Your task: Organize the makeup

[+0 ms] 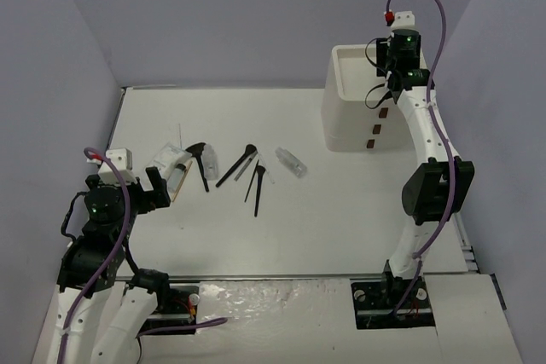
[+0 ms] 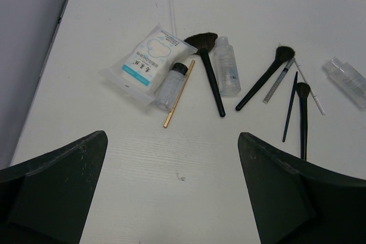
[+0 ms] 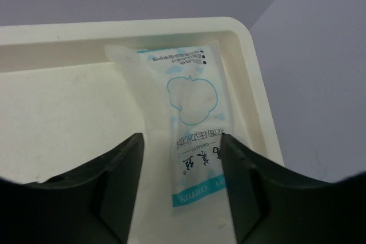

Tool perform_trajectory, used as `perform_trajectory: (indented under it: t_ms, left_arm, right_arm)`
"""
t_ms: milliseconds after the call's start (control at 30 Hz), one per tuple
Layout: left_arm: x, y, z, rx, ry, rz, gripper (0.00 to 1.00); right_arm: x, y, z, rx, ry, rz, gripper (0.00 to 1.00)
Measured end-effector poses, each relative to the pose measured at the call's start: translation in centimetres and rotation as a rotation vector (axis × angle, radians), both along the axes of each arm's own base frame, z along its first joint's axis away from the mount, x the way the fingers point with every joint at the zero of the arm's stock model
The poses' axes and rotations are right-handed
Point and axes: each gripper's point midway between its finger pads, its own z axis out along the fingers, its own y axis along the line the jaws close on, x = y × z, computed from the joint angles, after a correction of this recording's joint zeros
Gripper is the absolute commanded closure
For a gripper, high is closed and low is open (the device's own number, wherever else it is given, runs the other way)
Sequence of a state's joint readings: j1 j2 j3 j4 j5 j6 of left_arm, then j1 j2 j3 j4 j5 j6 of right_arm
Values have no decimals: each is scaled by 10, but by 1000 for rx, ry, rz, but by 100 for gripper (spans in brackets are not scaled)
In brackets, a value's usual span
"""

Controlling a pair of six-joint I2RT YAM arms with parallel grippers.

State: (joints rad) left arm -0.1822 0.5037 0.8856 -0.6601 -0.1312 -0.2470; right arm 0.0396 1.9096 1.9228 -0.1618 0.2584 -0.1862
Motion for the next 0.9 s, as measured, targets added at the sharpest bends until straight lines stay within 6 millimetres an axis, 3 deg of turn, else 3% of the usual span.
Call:
perform_trajectory:
  t_ms: [167,300,367,533,600,700,767,900]
  left_arm:
    - [1,0,-1,1,8,0,3]
    - [8,-3,-11,8,62,-5,3]
    - [16,-6,-18,15,115,-13,3]
    - [48,-16,-30,34,258,-44,3]
    - [66,-20,-28,44,293,-53,7]
    - [95,-21,-43,73,380,-55,13]
    - [110,-21,-56,72,431,-66,13]
    - [139,17,-84,-15,512,-1,13]
  right_arm:
    - [-2,7,9,14,-15,32,20]
    - [-22,16,39,48,-69,67,7]
    - [-41,24,60,90,-118,91,4]
    - [-114,51,108,233,-262,188,1]
    - [-147,63,105,296,-287,230,1]
    - [-183,82,83,398,-294,285,1]
    - [-200,92,62,464,-289,315,1]
    - [-219,113,-3,578,-184,345,1]
